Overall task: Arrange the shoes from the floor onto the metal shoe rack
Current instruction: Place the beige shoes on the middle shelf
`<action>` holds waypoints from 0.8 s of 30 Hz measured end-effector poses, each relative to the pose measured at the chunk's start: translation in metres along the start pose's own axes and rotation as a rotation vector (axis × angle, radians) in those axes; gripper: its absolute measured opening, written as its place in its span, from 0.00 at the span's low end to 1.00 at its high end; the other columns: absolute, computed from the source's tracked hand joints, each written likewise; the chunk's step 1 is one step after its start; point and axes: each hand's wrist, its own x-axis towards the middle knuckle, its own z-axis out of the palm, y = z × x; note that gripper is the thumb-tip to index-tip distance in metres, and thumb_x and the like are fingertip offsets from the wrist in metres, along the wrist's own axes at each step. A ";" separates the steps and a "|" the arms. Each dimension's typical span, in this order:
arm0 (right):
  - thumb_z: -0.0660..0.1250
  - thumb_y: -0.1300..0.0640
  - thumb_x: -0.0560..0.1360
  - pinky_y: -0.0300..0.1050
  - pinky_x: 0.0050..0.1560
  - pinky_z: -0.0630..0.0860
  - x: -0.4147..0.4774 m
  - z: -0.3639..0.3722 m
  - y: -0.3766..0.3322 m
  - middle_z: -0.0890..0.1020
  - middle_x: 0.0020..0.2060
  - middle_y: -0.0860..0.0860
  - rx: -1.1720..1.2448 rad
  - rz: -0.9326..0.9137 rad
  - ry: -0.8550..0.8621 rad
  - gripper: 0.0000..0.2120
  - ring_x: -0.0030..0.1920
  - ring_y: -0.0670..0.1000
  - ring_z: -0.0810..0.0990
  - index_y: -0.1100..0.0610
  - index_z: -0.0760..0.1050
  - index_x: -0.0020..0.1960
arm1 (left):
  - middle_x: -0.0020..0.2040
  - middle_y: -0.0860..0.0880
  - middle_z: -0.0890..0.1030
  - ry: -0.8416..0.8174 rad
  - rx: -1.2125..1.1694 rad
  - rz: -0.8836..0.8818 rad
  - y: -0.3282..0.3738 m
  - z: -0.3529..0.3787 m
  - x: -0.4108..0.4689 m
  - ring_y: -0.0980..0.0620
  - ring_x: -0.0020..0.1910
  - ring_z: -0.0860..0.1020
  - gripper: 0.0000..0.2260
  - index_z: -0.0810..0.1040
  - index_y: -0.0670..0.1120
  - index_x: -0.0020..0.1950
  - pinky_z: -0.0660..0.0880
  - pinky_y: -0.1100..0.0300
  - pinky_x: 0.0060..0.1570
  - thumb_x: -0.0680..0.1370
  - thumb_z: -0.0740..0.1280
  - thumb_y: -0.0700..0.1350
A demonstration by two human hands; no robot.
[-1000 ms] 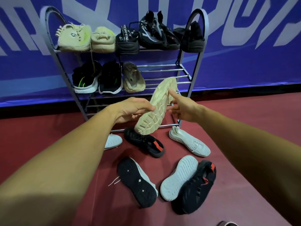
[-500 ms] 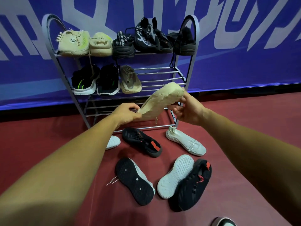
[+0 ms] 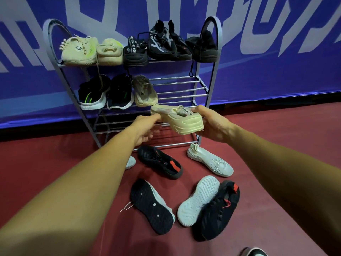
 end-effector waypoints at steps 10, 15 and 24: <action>0.65 0.49 0.77 0.48 0.52 0.76 -0.010 -0.009 -0.011 0.80 0.58 0.59 0.080 -0.134 -0.077 0.24 0.52 0.55 0.80 0.60 0.77 0.68 | 0.48 0.49 0.85 -0.181 -0.152 -0.026 0.012 -0.006 -0.002 0.52 0.45 0.80 0.12 0.80 0.49 0.50 0.70 0.60 0.36 0.74 0.73 0.55; 0.72 0.47 0.72 0.49 0.57 0.71 -0.001 0.001 -0.008 0.80 0.54 0.57 0.086 -0.132 0.003 0.26 0.51 0.57 0.76 0.61 0.79 0.65 | 0.48 0.49 0.85 -0.231 -0.205 -0.025 0.017 0.006 0.001 0.53 0.43 0.80 0.20 0.82 0.46 0.56 0.71 0.61 0.35 0.72 0.73 0.59; 0.76 0.48 0.70 0.45 0.41 0.69 0.036 0.028 -0.007 0.76 0.50 0.61 0.134 -0.253 0.228 0.23 0.46 0.56 0.72 0.61 0.79 0.59 | 0.44 0.50 0.83 -0.205 -0.271 -0.063 0.016 0.014 0.015 0.54 0.39 0.78 0.15 0.82 0.47 0.52 0.67 0.62 0.35 0.72 0.75 0.56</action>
